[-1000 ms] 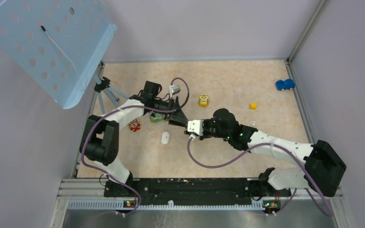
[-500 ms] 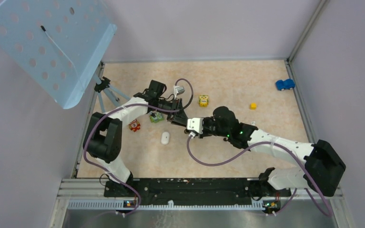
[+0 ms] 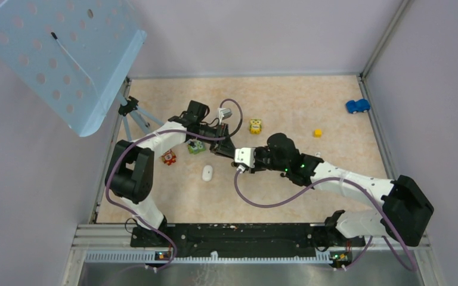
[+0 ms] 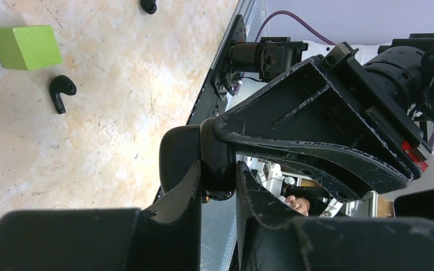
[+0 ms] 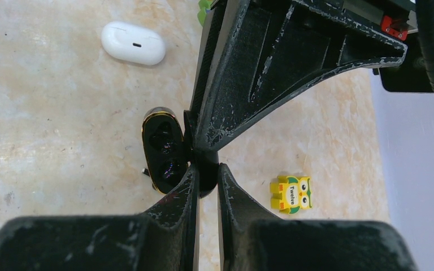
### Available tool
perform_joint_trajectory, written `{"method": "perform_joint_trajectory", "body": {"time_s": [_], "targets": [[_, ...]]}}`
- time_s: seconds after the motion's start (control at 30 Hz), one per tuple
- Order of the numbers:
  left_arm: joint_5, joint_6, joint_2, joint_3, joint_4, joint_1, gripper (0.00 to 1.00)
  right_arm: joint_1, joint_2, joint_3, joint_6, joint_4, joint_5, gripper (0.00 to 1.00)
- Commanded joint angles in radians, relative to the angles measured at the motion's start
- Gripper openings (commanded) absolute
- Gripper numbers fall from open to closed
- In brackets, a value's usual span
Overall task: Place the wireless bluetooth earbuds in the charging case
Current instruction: Pass from the right arm to the left
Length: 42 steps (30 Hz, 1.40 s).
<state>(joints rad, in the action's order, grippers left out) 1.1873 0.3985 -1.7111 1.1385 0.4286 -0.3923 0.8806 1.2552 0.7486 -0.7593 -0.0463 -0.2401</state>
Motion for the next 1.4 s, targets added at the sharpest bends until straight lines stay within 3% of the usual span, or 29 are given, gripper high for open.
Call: {"method": "perform_joint_trajectory", "body": {"time_s": [0.0, 0.07, 0.13, 0.17, 0.2, 0.23, 0.27, 0.5, 0.73, 0.83, 0.9, 1.0, 1.07, 1.17, 1.27, 1.37], "targets": [[0.060, 0.021, -0.013, 0.035, -0.046, -0.013, 0.00, 0.000, -0.007, 0.024, 0.007, -0.063, -0.018, 0.00], [0.053, 0.026, -0.017, 0.036, -0.051, -0.013, 0.00, 0.000, -0.012, 0.010, 0.013, -0.087, 0.004, 0.00], [0.046, 0.036, -0.022, 0.033, -0.063, -0.012, 0.00, 0.001, -0.015, -0.001, 0.022, -0.108, 0.029, 0.11], [0.044, 0.041, -0.025, 0.033, -0.069, -0.011, 0.00, 0.001, -0.018, -0.008, 0.027, -0.120, 0.045, 0.38], [0.045, 0.044, -0.031, 0.034, -0.073, -0.011, 0.00, 0.000, -0.019, -0.014, 0.033, -0.129, 0.059, 0.71], [0.044, 0.047, -0.035, 0.037, -0.076, -0.011, 0.00, 0.001, -0.024, -0.019, 0.038, -0.138, 0.072, 0.90], [0.039, 0.052, -0.037, 0.041, -0.082, -0.010, 0.00, 0.000, -0.028, -0.026, 0.041, -0.147, 0.085, 0.93], [0.029, 0.130, -0.049, 0.047, -0.171, 0.021, 0.00, -0.018, -0.120, -0.081, 0.131, -0.214, 0.151, 0.94], [0.006, 0.271, -0.048, 0.041, -0.326, 0.049, 0.00, -0.078, -0.263, -0.104, 0.377, -0.217, 0.213, 0.98], [-0.009, 0.362, -0.051, 0.066, -0.450, 0.051, 0.00, -0.148, -0.330, -0.082, 0.646, -0.188, 0.271, 0.99], [-0.051, 0.385, -0.052, 0.097, -0.474, 0.051, 0.00, -0.234, -0.329, -0.033, 0.920, -0.103, 0.303, 0.99], [-0.106, 0.506, -0.031, 0.076, -0.620, 0.050, 0.00, -0.363, -0.302, 0.006, 1.207, -0.018, 0.160, 0.99], [-0.119, 0.583, -0.033, 0.071, -0.712, 0.051, 0.00, -0.411, -0.336, -0.076, 1.353, -0.136, 0.104, 0.99], [-0.157, 0.662, -0.034, 0.071, -0.794, 0.048, 0.00, -0.469, -0.360, -0.266, 1.609, -0.476, 0.022, 0.99], [-0.195, 0.738, -0.030, 0.030, -0.896, 0.048, 0.00, -0.480, -0.297, -0.328, 1.731, -0.702, -0.070, 0.92], [-0.217, 0.830, -0.030, -0.024, -1.023, 0.048, 0.00, -0.480, -0.247, -0.383, 1.828, -0.858, -0.043, 0.91]]}}
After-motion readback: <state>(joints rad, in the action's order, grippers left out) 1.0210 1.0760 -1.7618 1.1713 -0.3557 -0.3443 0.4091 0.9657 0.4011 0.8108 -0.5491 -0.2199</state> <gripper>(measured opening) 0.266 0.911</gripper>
